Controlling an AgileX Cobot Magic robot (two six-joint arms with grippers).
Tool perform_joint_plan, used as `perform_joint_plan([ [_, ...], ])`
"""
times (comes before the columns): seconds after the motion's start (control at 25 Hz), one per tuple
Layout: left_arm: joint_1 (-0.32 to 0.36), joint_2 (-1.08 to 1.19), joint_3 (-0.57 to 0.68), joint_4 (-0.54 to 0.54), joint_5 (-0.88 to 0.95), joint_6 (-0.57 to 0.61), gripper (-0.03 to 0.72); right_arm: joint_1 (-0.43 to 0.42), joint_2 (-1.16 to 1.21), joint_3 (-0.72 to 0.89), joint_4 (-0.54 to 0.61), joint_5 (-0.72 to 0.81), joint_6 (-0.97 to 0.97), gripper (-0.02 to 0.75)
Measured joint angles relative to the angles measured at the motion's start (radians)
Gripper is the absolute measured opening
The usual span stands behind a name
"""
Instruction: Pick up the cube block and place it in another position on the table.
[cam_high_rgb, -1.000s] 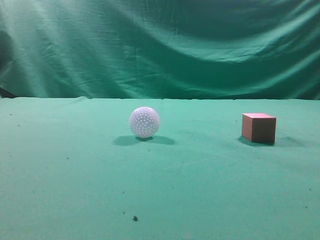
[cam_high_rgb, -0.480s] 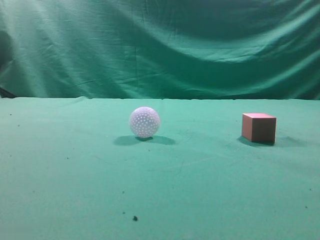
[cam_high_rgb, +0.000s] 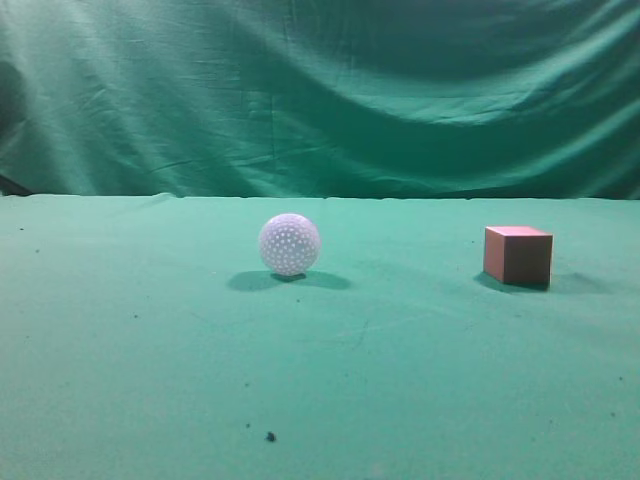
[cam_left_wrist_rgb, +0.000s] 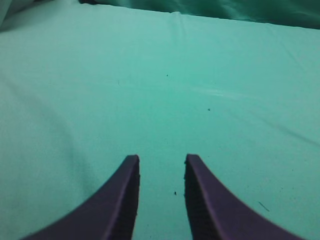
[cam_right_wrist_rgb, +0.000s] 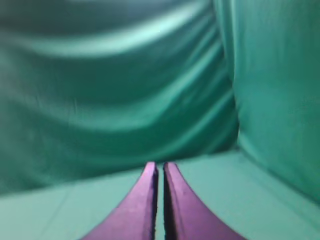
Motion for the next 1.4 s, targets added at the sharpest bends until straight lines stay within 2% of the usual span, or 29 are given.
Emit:
perform_joint_plan([
  [0.08,0.0,0.0,0.0,0.0,0.0,0.0,0.262,0.0,0.0,-0.014,0.007,-0.091,0.0,0.0],
  [0.24,0.0,0.0,0.0,0.0,0.0,0.0,0.262,0.0,0.0,-0.191,0.028,-0.009,-0.024,0.0],
  [0.4,0.0,0.0,0.0,0.0,0.0,0.0,0.262,0.0,-0.002,-0.372,0.05,0.335,-0.03,0.0],
  [0.48,0.0,0.0,0.0,0.0,0.0,0.0,0.262,0.0,0.0,-0.397,0.052,0.505,-0.028,0.0],
  [0.64,0.0,0.0,0.0,0.0,0.0,0.0,0.262,0.0,0.078,-0.397,0.049,0.697,-0.035,0.0],
  [0.84,0.0,0.0,0.0,0.0,0.0,0.0,0.262,0.0,0.241,-0.397,0.055,0.723,-0.053,0.0],
  [1.04,0.0,0.0,0.0,0.0,0.0,0.0,0.262,0.005,0.454,-0.415,0.11,0.773,-0.24,0.0],
  [1.28,0.0,0.0,0.0,0.0,0.0,0.0,0.262,0.13,0.712,-0.531,0.106,0.865,-0.269,0.0],
  [1.4,0.0,0.0,0.0,0.0,0.0,0.0,0.262,0.187,0.849,-0.622,0.099,0.915,-0.225,0.0],
])
